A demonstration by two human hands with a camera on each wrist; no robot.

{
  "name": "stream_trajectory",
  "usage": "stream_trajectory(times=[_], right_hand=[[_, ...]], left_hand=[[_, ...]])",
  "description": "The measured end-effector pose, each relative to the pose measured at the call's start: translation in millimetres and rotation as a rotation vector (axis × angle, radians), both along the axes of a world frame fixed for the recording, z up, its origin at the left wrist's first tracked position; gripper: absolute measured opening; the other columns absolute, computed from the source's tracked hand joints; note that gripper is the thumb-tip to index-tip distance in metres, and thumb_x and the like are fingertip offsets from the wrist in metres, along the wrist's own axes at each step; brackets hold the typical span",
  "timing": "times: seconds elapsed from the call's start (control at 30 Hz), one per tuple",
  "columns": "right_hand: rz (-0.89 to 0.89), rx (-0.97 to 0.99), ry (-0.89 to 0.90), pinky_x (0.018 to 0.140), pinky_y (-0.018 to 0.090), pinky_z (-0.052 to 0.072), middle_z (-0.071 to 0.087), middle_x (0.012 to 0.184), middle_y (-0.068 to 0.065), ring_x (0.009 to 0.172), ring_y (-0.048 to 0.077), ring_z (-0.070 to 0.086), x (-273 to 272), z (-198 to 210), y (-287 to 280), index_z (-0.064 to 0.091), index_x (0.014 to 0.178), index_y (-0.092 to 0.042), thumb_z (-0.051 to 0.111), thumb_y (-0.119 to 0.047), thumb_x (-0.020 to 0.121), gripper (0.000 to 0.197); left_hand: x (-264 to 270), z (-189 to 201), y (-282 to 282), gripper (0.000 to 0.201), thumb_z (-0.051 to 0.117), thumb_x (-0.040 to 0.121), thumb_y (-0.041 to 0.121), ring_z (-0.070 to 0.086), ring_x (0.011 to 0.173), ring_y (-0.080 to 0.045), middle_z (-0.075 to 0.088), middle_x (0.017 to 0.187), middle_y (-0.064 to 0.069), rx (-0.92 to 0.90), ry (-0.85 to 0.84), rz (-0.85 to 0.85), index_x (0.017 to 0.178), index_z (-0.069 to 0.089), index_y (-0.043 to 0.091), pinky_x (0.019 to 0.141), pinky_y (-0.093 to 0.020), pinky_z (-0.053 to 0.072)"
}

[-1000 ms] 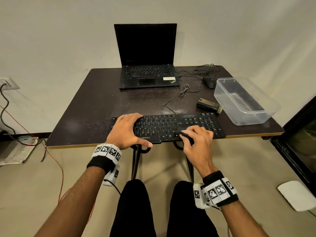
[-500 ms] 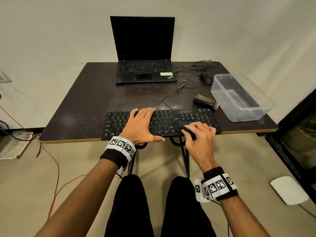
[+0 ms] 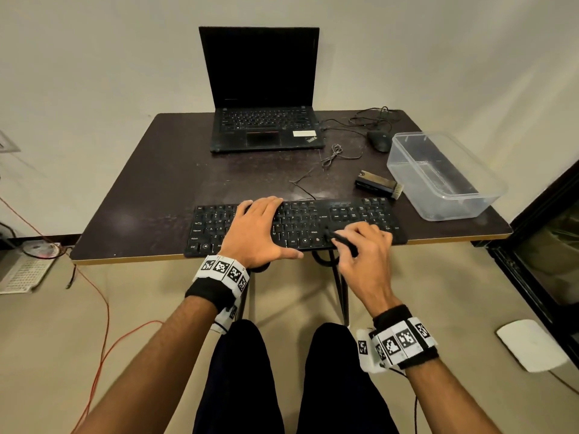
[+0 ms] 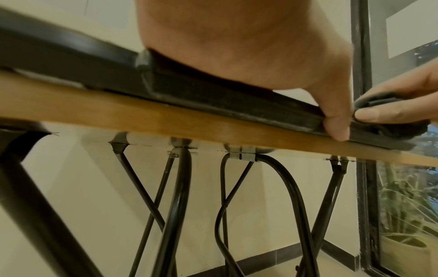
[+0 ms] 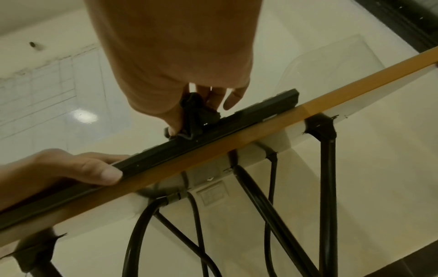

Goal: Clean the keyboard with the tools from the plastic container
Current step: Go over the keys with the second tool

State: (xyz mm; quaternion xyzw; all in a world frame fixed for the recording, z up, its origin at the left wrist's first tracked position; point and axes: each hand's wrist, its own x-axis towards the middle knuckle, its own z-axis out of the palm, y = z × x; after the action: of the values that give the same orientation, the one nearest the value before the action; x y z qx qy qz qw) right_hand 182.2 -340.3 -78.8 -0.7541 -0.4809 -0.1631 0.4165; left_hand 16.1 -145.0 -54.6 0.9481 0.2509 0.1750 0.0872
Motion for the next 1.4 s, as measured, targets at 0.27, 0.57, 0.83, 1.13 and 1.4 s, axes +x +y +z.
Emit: stream_trajectory(times=[0.27,0.57,0.83,1.13,1.4], right_hand=[[-0.033,-0.03,0.046,0.085,0.034,0.026,0.068,0.096,-0.01,0.088,0.016,0.057,24.9,4.2,-7.2,0.079,0.095,-0.023,0.078,-0.017,0.089,0.008],[-0.015,-0.032,0.047,0.086,0.037,0.029,0.068,0.094,-0.012,0.089,0.015,0.057,28.2,5.6,-7.2,0.081,0.094,-0.023,0.08,-0.016,0.087,0.01],[-0.09,0.013,0.03,0.088,0.036,0.031,0.067,0.095,-0.01,0.086,0.014,0.058,31.0,-0.6,-22.8,0.081,0.094,-0.023,0.075,-0.02,0.09,0.007],[-0.069,-0.208,-0.004,0.085,0.035,0.025,0.07,0.094,-0.012,0.089,0.015,0.057,56.8,23.1,-16.9,0.082,0.096,-0.027,0.081,-0.022,0.09,0.009],[0.002,-0.268,0.053,0.081,0.031,0.02,0.07,0.092,-0.01,0.09,0.018,0.062,53.8,33.9,7.9,0.083,0.091,-0.027,0.082,-0.021,0.088,0.006]], left_hand=[[-0.3,0.0,-0.3,0.129,0.057,0.056,0.1,0.039,0.145,-0.016,0.045,0.157,0.003,-0.005,-0.007,0.002,0.154,0.039,0.019,0.128,-0.044,0.016],[0.1,-1.2,1.8,0.128,0.054,0.055,0.103,0.04,0.144,-0.015,0.047,0.155,0.005,-0.009,-0.011,-0.002,0.152,0.04,0.021,0.127,-0.046,0.019],[-0.5,-2.9,3.3,0.129,0.056,0.053,0.103,0.039,0.144,-0.012,0.045,0.155,0.008,-0.029,-0.023,0.001,0.153,0.039,0.023,0.128,-0.044,0.016],[-1.9,-0.1,0.7,0.126,0.059,0.055,0.1,0.039,0.144,-0.012,0.046,0.154,0.008,-0.033,-0.027,-0.004,0.153,0.039,0.023,0.128,-0.044,0.016],[-2.4,3.9,0.1,0.126,0.063,0.054,0.099,0.039,0.145,-0.011,0.045,0.155,0.009,-0.048,-0.028,0.006,0.153,0.04,0.024,0.128,-0.042,0.015]])
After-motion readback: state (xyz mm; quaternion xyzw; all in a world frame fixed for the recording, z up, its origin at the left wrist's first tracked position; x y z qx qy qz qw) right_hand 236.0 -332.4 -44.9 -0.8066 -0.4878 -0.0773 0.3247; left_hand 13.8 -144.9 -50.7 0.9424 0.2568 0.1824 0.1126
